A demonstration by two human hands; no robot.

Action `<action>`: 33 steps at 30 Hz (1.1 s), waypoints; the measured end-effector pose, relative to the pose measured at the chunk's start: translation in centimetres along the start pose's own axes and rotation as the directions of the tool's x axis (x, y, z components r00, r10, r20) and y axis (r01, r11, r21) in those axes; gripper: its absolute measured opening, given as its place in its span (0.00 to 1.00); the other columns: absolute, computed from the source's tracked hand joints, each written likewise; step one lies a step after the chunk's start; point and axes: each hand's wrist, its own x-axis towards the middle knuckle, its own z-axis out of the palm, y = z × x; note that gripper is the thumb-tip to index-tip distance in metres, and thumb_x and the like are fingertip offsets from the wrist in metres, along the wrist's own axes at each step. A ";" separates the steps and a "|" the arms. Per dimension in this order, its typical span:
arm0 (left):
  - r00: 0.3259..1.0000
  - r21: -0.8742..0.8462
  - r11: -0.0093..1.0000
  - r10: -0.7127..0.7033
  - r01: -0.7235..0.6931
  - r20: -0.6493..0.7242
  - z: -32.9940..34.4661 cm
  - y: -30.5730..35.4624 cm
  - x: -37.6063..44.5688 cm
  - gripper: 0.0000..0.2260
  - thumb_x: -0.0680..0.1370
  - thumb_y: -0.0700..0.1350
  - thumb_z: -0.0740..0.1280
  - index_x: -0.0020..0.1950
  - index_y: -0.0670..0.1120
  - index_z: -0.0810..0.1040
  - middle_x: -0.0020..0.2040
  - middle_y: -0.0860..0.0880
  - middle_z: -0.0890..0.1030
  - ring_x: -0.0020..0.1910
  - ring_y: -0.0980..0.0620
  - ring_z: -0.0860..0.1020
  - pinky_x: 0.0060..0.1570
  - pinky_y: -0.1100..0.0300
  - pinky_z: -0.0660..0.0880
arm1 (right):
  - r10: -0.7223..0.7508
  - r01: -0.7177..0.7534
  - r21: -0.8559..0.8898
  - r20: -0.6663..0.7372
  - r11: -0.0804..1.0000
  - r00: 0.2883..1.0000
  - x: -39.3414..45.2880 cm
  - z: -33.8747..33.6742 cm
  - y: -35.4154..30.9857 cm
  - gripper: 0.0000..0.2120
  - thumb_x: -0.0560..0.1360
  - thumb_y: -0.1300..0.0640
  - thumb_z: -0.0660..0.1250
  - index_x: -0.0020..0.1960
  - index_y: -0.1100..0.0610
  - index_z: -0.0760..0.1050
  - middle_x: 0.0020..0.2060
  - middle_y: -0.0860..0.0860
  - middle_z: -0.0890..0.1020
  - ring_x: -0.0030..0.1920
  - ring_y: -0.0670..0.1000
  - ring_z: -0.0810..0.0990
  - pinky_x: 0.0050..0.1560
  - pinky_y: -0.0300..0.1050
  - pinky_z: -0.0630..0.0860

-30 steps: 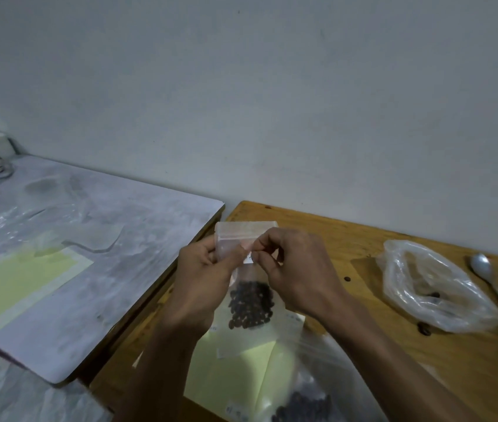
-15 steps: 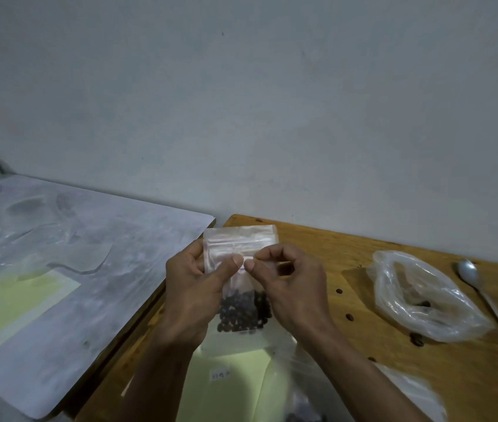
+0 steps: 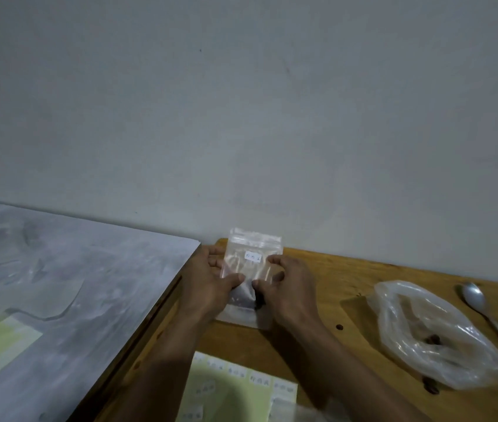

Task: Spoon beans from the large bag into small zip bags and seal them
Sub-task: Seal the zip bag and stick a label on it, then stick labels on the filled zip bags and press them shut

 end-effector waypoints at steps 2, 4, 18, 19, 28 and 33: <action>1.000 0.079 0.997 0.021 -0.023 0.016 1.0 -0.8 1.6 0.24 0.68 0.39 0.81 0.59 0.49 0.76 0.52 0.51 0.82 0.49 0.51 0.82 0.47 0.56 0.82 | 0.022 -0.018 -0.062 0.052 0.998 0.998 1.6 0.9 0.2 0.27 0.72 0.55 0.76 0.69 0.54 0.74 0.64 0.52 0.76 0.62 0.51 0.75 0.60 0.42 0.75; 0.999 0.136 0.990 0.037 -0.041 0.033 1.7 -1.7 2.8 0.22 0.69 0.38 0.80 0.56 0.50 0.75 0.51 0.51 0.82 0.50 0.48 0.82 0.50 0.54 0.82 | 0.023 -0.010 -0.124 0.109 0.992 0.994 2.6 1.7 0.4 0.26 0.74 0.54 0.75 0.70 0.55 0.73 0.63 0.53 0.75 0.64 0.54 0.74 0.60 0.43 0.73; 0.981 0.416 0.890 0.186 -0.188 0.045 0.1 -4.2 3.1 0.16 0.79 0.48 0.70 0.64 0.44 0.80 0.61 0.46 0.82 0.59 0.47 0.79 0.56 0.60 0.73 | 0.020 0.048 -0.328 0.201 0.944 0.979 1.0 1.1 0.7 0.20 0.78 0.45 0.65 0.67 0.51 0.75 0.67 0.52 0.73 0.68 0.55 0.68 0.67 0.55 0.63; 0.979 0.408 0.891 0.196 -0.200 0.052 -0.3 -3.8 2.4 0.16 0.79 0.49 0.71 0.64 0.44 0.80 0.60 0.46 0.82 0.58 0.49 0.80 0.55 0.61 0.72 | 0.008 0.061 -0.322 0.208 0.945 0.978 0.6 0.3 0.6 0.19 0.78 0.45 0.66 0.65 0.51 0.77 0.65 0.52 0.75 0.67 0.55 0.70 0.67 0.55 0.64; 0.874 0.252 0.937 0.096 -0.240 0.476 -1.3 2.3 -9.0 0.09 0.74 0.51 0.76 0.51 0.49 0.84 0.43 0.50 0.84 0.41 0.55 0.81 0.39 0.69 0.76 | -0.022 0.132 -0.184 0.505 0.974 0.863 -6.6 -12.4 -0.1 0.08 0.71 0.48 0.77 0.45 0.51 0.84 0.40 0.45 0.85 0.36 0.40 0.79 0.38 0.33 0.73; 0.737 0.378 0.818 0.082 -0.434 0.670 0.3 2.8 -14.1 0.22 0.67 0.62 0.77 0.55 0.52 0.84 0.45 0.61 0.79 0.43 0.68 0.76 0.37 0.75 0.70 | 0.099 0.217 -0.389 0.650 0.896 0.753 -10.6 -17.3 2.2 0.20 0.66 0.42 0.79 0.56 0.45 0.80 0.50 0.41 0.82 0.48 0.41 0.79 0.44 0.35 0.73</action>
